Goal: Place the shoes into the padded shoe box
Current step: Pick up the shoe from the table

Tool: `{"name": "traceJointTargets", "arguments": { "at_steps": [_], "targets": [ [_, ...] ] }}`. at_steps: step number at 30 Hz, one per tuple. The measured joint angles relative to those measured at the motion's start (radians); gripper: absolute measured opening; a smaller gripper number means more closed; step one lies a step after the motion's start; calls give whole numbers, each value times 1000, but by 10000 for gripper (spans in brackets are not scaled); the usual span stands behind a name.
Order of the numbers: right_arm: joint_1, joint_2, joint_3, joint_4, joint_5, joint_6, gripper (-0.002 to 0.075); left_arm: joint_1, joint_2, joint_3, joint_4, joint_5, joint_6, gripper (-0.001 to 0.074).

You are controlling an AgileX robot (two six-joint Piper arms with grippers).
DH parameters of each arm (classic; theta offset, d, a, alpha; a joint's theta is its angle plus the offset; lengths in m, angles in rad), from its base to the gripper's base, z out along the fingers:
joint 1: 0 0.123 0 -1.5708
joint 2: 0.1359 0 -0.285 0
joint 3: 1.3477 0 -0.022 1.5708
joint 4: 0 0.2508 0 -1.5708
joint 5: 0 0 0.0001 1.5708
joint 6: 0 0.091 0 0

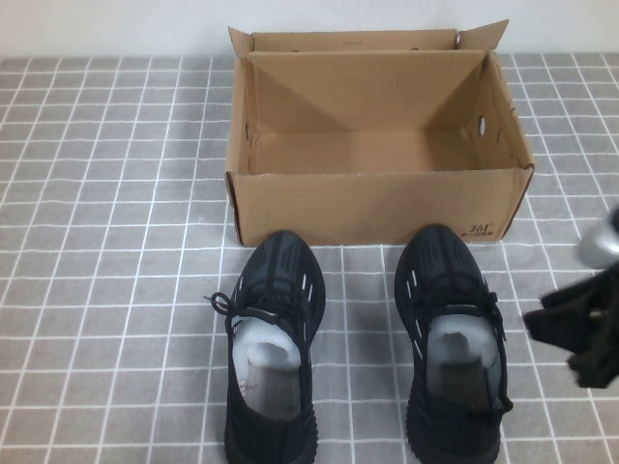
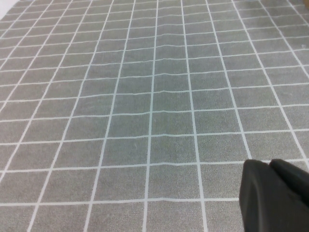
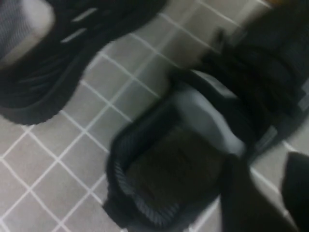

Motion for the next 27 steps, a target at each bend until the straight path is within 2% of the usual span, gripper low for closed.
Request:
{"name": "traceJointTargets", "arguments": {
  "at_steps": [1,3,10,15,17,18,20,22,27],
  "targets": [
    [31,14,-13,-32,-19,0,382,0,0,0,0,0,0,-6],
    [86,43,-32,-103,-49,0,438,0,0,0,0,0,0,-6],
    [247,165,-57,-264,-225,0,442,0,0,0,0,2,0,-6],
    [251,260,-57,-315,-387,2,441,0,0,0,0,2,0,-6],
    [251,292,-57,-317,-408,10,401,0,0,0,0,2,0,-6],
    [251,302,-57,-317,-410,12,344,0,0,0,0,2,0,-6],
    [251,310,-57,-310,-409,14,187,0,0,0,0,2,0,-6],
    [251,310,-57,-281,-402,20,-7,0,0,0,0,2,0,-6],
    [251,310,-121,-250,-262,29,-6,0,0,0,0,2,0,-6]
  ]
}}
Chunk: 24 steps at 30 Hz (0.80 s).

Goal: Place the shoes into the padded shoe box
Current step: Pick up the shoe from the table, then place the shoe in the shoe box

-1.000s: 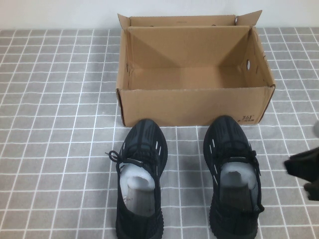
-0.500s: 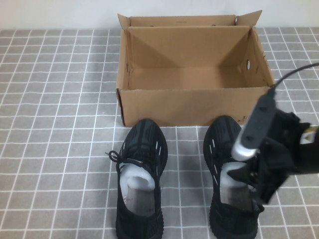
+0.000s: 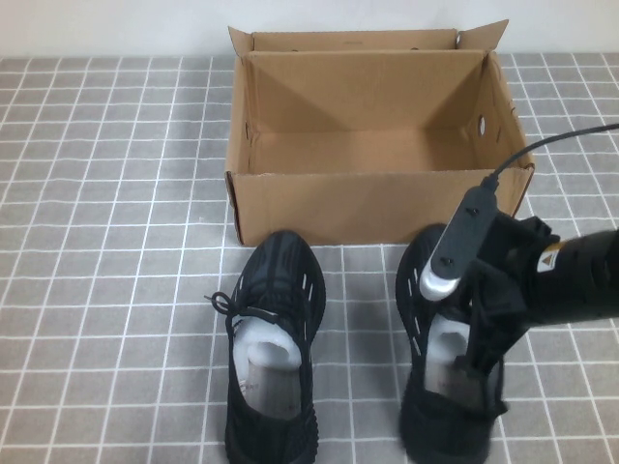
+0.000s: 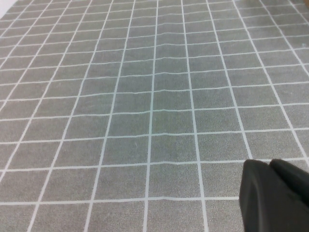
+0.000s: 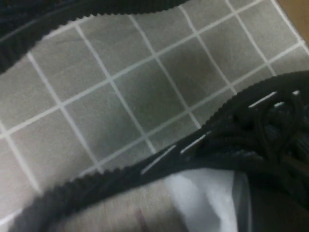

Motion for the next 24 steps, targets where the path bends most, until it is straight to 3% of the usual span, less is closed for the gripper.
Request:
{"name": "traceJointTargets", "arguments": {
  "at_steps": [7,13,18,24],
  "targets": [
    [0,0,-249,0,298,172,-6,0,0,0,0,0,0,-6],
    [0,0,-441,96,365,308,-6,0,0,0,0,0,0,-6],
    [0,3,-551,251,237,321,-6,0,0,0,0,0,0,-6],
    [0,41,-564,403,-163,382,-6,0,0,0,0,0,0,-6]
  ]
}}
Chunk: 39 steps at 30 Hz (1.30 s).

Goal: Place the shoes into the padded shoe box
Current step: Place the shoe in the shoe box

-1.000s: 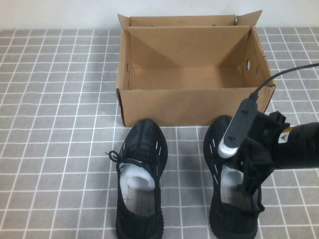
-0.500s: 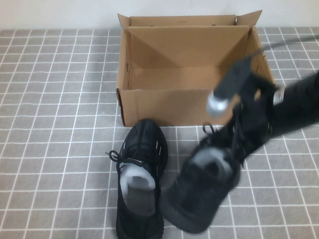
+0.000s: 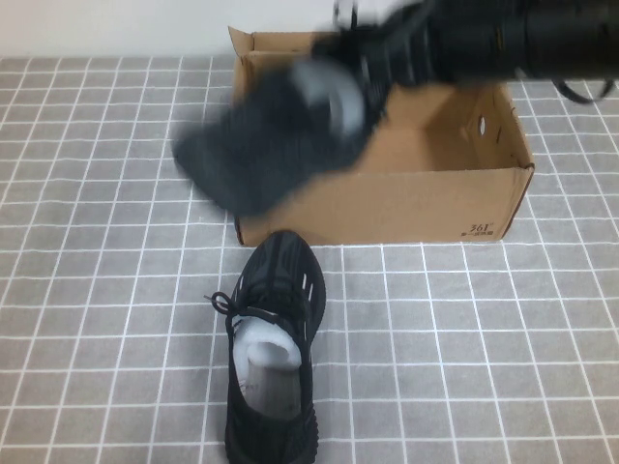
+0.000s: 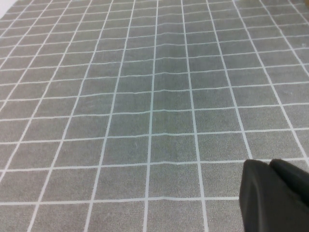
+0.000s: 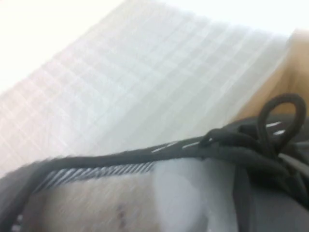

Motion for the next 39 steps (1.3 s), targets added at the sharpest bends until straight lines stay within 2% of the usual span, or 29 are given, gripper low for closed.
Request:
{"name": "traceJointTargets", "arguments": {
  "at_steps": [2,6,8,18,28,34,39],
  "targets": [
    [0,31,0,60,-149,66,-6,0,0,0,0,0,0,-6],
    [0,106,-4,246,-403,71,-6,0,0,0,0,0,0,-6],
    [0,154,-23,284,-486,66,-6,0,0,0,0,0,0,-6],
    [0,380,-268,255,-408,-91,-6,0,0,0,0,0,0,-6],
    [-4,390,-286,264,-389,-137,-6,0,0,0,0,0,0,-6],
    [-32,401,-286,442,-410,-149,-6,0,0,0,0,0,0,-6],
    [-33,430,-284,540,-453,-276,-6,0,0,0,0,0,0,-6]
  ]
}}
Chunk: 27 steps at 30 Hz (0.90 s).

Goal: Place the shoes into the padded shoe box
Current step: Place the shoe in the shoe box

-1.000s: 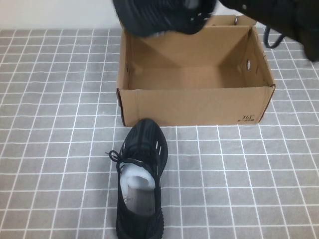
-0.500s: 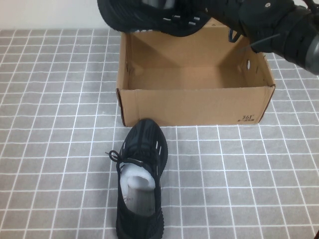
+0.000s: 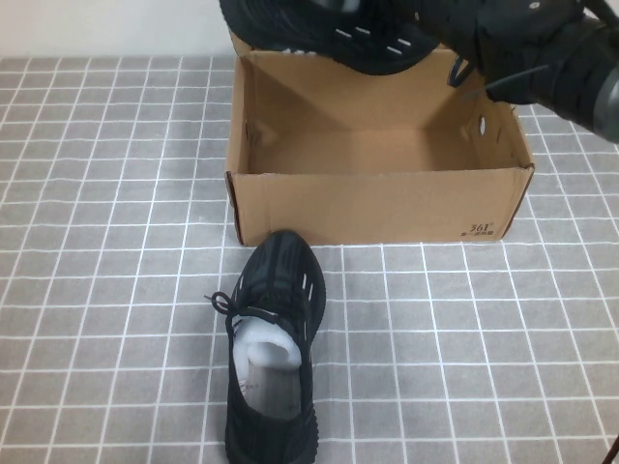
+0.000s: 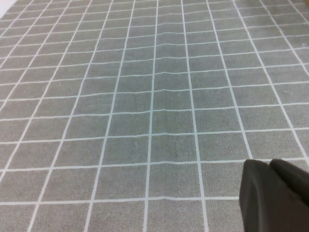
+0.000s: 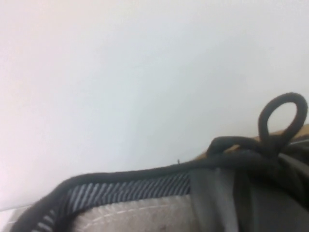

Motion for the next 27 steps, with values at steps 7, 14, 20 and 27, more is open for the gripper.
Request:
{"name": "traceJointTargets", "arguments": {
  "at_steps": [7,14,20,27],
  "targets": [
    [-6,52,6,342,-54,-315,-6,0,0,0,0,0,0,-6],
    [-6,116,7,377,-86,-400,-6,0,0,0,0,0,0,-6],
    [-6,149,8,377,-54,-402,-6,0,0,0,0,0,0,-6],
    [-6,189,8,377,-100,-377,-6,0,0,0,0,0,0,-6]
  ]
}}
